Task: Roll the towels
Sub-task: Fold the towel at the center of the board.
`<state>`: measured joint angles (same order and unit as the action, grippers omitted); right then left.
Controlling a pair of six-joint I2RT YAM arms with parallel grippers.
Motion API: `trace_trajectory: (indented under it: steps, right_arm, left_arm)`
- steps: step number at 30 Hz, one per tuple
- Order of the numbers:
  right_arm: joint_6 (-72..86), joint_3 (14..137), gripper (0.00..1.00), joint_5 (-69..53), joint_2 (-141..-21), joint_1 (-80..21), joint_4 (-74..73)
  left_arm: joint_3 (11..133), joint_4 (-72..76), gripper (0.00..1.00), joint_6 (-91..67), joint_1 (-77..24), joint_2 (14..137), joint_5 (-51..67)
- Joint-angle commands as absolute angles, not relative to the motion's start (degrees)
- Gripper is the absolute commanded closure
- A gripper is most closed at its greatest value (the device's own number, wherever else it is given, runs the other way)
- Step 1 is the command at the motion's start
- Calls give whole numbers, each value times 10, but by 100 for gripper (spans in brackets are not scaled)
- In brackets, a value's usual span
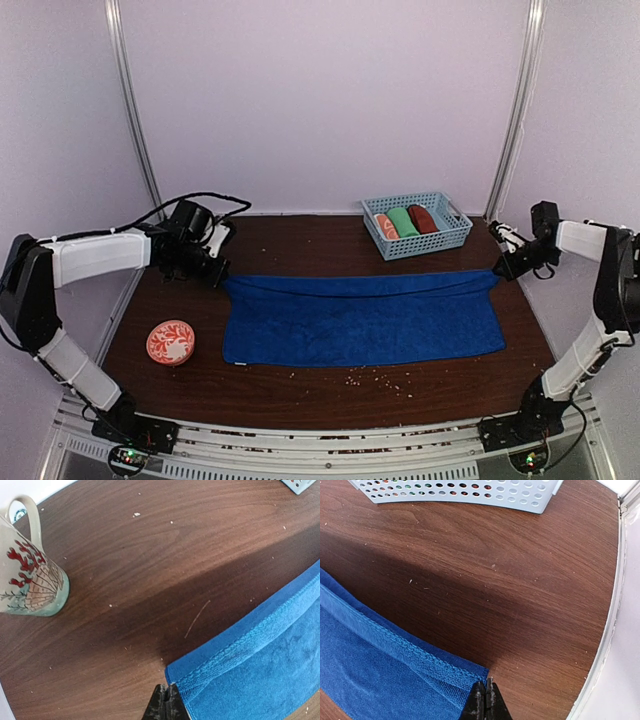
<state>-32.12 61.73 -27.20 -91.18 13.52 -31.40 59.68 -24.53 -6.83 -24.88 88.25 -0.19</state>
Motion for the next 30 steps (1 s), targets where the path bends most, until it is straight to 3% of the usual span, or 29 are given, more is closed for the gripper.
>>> trace_trajectory:
  steps: [1, 30]
  right_arm:
    - [-335, 608, 100, -303, -890, 154, -331]
    - [-457, 471, 100, -348, -787, 222, -385]
  left_arm:
    - [574, -251, 100, -75, -244, 861, 15]
    - [525, -318, 100, -48, -245, 844, 71]
